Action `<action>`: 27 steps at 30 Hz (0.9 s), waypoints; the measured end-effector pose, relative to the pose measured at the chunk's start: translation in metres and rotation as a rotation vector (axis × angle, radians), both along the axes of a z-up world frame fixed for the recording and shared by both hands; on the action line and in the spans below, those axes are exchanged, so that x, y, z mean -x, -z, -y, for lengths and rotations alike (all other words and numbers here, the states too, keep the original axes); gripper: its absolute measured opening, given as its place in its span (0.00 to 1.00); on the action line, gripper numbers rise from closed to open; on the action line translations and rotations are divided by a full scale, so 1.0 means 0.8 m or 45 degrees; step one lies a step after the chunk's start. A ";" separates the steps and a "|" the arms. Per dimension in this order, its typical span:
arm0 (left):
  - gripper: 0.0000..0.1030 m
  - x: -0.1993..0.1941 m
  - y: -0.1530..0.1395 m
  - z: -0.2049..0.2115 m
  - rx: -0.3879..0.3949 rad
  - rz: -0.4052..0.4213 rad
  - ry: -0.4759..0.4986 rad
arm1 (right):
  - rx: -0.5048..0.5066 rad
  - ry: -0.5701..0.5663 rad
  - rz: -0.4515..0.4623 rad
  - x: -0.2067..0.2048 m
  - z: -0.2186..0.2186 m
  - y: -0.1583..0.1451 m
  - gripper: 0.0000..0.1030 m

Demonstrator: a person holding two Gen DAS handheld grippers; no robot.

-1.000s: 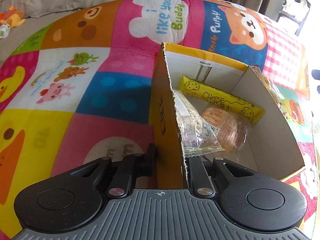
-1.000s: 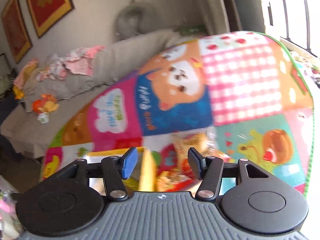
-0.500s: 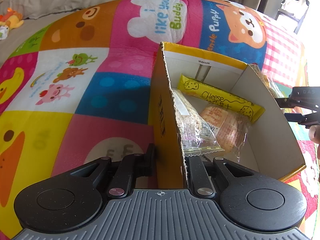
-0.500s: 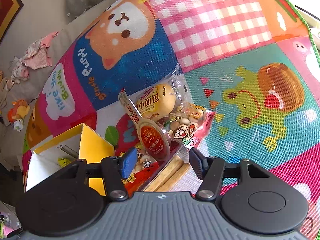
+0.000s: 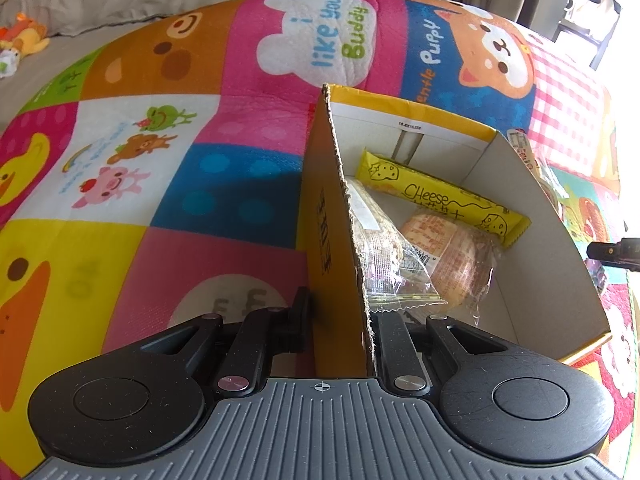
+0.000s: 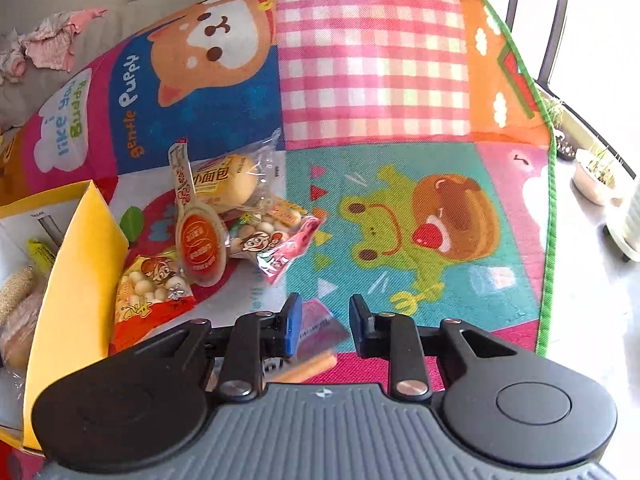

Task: Organize objects
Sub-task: 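Grasp the pink Volcano pack with the right gripper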

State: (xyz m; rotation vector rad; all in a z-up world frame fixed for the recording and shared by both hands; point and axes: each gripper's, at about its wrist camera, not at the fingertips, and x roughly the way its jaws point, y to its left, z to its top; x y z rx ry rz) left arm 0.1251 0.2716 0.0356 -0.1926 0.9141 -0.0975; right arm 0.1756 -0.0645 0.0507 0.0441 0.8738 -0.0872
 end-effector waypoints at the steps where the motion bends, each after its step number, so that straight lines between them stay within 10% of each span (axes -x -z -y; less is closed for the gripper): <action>1: 0.16 0.000 0.000 0.001 0.000 0.000 -0.001 | -0.065 0.008 -0.001 0.001 0.008 -0.002 0.34; 4: 0.16 0.000 -0.001 0.001 -0.004 -0.002 -0.001 | -0.294 0.086 -0.010 0.005 0.030 -0.001 0.60; 14: 0.16 0.001 -0.001 0.002 -0.008 -0.001 -0.004 | -0.349 0.235 -0.061 0.001 0.001 0.029 0.79; 27: 0.16 0.001 0.000 0.000 -0.002 0.000 -0.003 | 0.017 -0.038 -0.022 0.043 -0.042 0.022 0.44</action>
